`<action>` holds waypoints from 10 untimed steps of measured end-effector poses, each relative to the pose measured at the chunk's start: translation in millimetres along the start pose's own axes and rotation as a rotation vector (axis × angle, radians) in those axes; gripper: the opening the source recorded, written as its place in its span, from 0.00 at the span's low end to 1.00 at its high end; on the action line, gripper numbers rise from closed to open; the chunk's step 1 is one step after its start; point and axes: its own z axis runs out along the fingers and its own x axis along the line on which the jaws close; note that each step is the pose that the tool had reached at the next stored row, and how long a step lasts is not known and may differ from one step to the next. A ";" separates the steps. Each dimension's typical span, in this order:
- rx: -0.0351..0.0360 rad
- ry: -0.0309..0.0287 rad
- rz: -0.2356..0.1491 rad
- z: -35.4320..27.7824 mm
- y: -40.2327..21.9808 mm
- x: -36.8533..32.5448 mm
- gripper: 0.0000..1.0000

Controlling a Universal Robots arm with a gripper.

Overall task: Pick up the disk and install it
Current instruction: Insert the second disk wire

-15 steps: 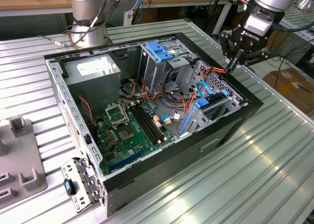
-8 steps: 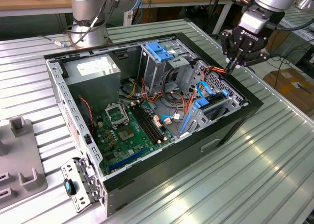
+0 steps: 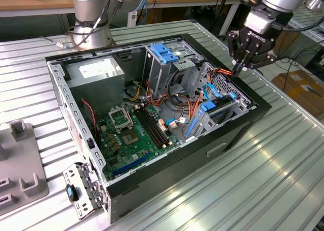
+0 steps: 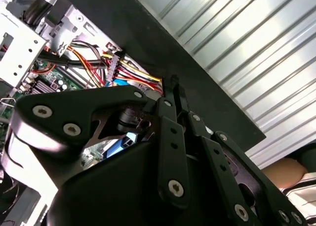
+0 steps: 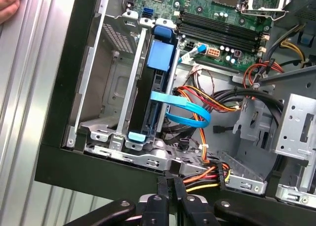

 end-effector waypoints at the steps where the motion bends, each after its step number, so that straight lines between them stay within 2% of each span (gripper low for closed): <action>1: 0.0000 0.0002 0.000 0.0 2.1 -0.5 0.16; 6: -0.0001 0.0007 0.000 0.4 15.5 -4.0 0.16; 10: -0.0002 0.0007 0.000 0.5 16.7 -4.3 0.16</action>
